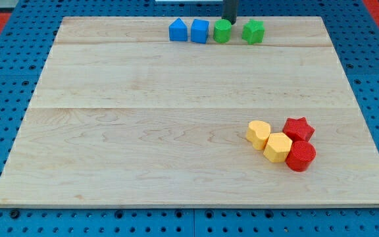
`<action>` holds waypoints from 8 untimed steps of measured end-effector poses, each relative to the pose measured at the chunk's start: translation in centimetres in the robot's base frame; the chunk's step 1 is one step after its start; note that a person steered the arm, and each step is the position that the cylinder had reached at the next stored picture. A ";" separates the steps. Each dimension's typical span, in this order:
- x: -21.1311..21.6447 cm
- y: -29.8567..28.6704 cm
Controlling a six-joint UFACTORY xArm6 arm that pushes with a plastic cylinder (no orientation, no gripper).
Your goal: Slightly move the green circle to the right side of the blue cube
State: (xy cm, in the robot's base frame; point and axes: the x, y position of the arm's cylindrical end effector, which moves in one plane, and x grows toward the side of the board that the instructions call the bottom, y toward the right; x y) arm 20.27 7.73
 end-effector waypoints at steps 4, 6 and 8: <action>-0.7 -0.9; -0.9 -2.4; -1.1 -1.4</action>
